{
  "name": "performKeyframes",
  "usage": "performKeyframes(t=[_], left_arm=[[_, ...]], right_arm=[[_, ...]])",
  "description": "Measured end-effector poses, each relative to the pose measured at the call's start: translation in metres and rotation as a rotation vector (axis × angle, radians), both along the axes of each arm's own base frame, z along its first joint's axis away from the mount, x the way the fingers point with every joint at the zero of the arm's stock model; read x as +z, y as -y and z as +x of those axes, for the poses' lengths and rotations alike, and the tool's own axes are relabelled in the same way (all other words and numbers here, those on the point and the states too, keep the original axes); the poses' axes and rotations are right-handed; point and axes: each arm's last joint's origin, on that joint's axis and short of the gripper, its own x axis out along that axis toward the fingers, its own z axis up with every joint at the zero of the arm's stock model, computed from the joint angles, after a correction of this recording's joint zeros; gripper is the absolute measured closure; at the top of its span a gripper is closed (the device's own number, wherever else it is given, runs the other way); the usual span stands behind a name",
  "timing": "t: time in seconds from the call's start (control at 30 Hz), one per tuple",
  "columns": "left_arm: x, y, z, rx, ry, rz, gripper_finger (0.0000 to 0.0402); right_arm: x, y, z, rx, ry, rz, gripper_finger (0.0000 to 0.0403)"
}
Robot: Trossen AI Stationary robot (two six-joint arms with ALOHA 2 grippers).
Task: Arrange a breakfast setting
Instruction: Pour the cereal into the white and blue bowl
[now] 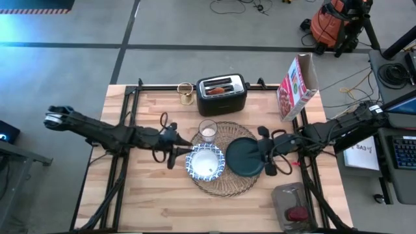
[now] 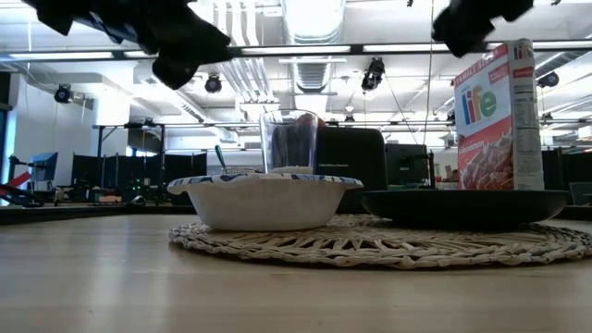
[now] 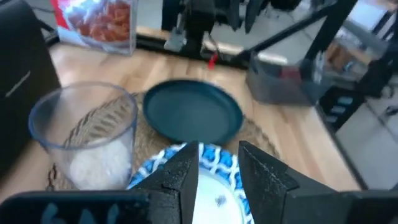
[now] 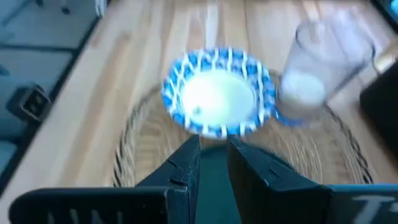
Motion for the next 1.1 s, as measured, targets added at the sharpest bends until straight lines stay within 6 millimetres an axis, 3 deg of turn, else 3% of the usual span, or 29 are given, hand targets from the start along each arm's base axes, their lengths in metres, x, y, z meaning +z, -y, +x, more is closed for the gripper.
performKeyframes(t=[0.23, 0.57, 0.7, 0.9, 1.1], left_arm=[[-0.001, -0.004, -0.007, 0.005, 0.020, 0.027, 0.0318], [-0.001, -0.020, -0.012, 0.095, 0.014, 0.119, 0.0319], [0.000, -0.023, -0.013, 0.170, 0.019, 0.166, 0.0319], [0.004, -0.028, -0.014, 0.227, 0.030, 0.225, 0.0319], [0.004, -0.028, -0.017, 0.200, 0.019, 0.213, 0.0319]], right_arm=[[0.004, -0.002, 0.005, -0.004, 0.057, 0.024, 0.0335], [-0.006, -0.005, 0.016, -0.037, 0.024, 0.050, 0.0335], [-0.006, -0.004, 0.023, -0.163, 0.053, 0.022, 0.0335], [0.016, 0.002, 0.021, -0.352, 0.010, 0.049, 0.0335], [0.033, 0.009, 0.024, -0.404, 0.036, 0.050, 0.0321]])
